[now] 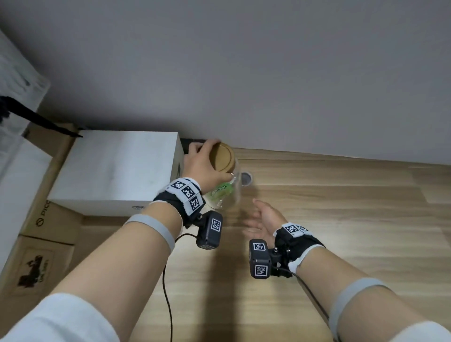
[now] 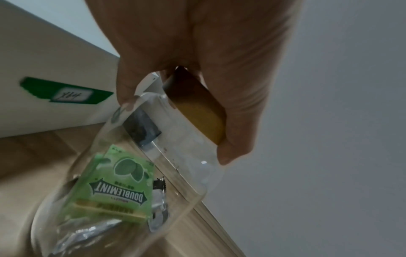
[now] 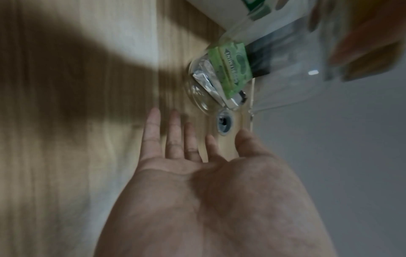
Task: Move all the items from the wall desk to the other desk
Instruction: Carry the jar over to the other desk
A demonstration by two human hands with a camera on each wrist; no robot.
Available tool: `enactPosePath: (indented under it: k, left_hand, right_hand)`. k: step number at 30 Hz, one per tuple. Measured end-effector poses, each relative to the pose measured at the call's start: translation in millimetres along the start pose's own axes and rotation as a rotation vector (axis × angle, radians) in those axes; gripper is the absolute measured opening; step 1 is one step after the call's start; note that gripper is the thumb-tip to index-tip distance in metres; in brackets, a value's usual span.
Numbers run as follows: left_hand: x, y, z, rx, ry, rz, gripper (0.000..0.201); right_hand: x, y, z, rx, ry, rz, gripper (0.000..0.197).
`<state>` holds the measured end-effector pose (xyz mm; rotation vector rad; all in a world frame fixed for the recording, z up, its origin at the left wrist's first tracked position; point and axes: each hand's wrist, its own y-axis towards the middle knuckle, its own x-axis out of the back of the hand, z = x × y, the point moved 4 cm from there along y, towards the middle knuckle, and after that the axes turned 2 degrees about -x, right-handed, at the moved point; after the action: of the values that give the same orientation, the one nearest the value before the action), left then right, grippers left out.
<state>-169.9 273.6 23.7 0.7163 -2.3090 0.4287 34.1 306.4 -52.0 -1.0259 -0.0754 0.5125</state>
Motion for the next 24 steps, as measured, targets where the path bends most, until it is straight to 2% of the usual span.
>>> enactPosePath:
  k: [2,5,9,13,16,20,24]
  left_hand:
    - [2,-8,2,0.009,-0.065,0.019,0.091]
    - [0,-20,5,0.053,-0.165,0.132,0.085]
    - [-14,-36,0,0.106,-0.335,0.266,0.078]
    - [-34,-47,-20,0.16,-0.46,0.353,0.074]
    - [-51,-55,-47,0.182,-0.548,0.418,0.071]
    - [-77,-72,-101,0.245,-0.677,0.479,0.048]
    - [-118,-100,-158,0.366,-0.796,0.541,0.061]
  right_hand:
    - [2,3,-9,-0.037,0.047,0.004,0.052]
    - [7,1,-18,-0.067,0.14,0.023,0.064]
    - [29,-10,-24,-0.061,0.329,0.059,0.056]
    - [59,-31,-30,-0.048,0.408,0.122,0.062]
    - [86,-50,-28,-0.01,0.456,0.096,0.059]
    - [132,-82,-25,0.065,0.561,0.064,0.049]
    - [190,-115,-20,0.165,0.688,0.041,0.053]
